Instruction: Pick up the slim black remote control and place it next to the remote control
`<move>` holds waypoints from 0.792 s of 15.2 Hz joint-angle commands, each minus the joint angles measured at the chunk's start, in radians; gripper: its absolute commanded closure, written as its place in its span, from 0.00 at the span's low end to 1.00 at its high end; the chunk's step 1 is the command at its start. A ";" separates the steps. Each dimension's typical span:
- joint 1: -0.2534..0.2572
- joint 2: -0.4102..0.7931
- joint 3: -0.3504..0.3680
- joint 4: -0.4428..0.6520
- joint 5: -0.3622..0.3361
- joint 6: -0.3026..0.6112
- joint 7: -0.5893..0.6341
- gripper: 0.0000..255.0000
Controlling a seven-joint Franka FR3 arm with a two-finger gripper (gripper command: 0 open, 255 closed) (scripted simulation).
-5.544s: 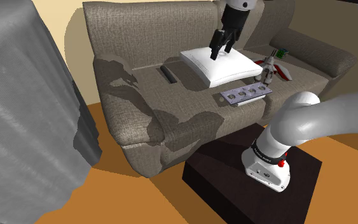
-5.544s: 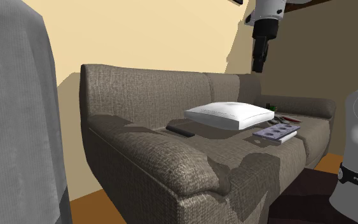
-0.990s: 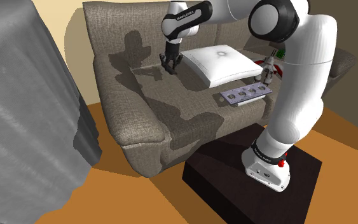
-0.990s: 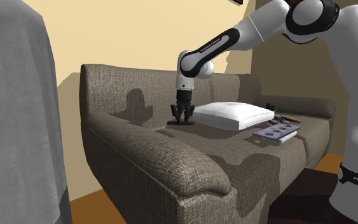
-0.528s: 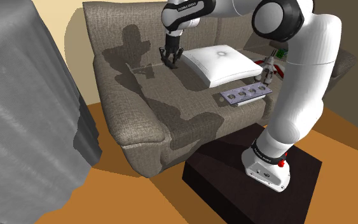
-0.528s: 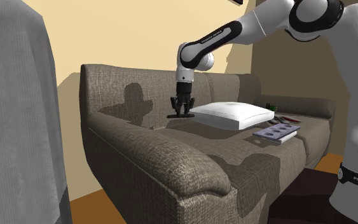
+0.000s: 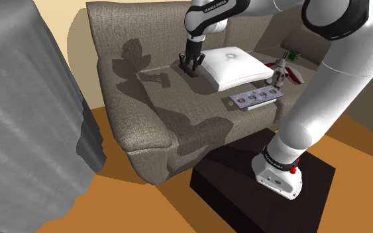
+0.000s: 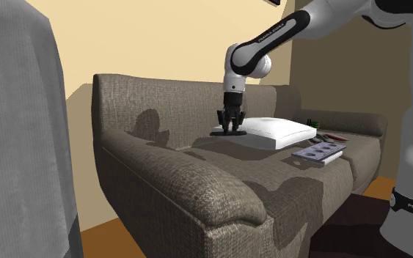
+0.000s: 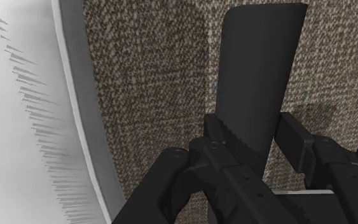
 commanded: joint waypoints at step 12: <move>-0.027 -0.512 -0.031 -0.549 -0.001 0.032 -0.059 1.00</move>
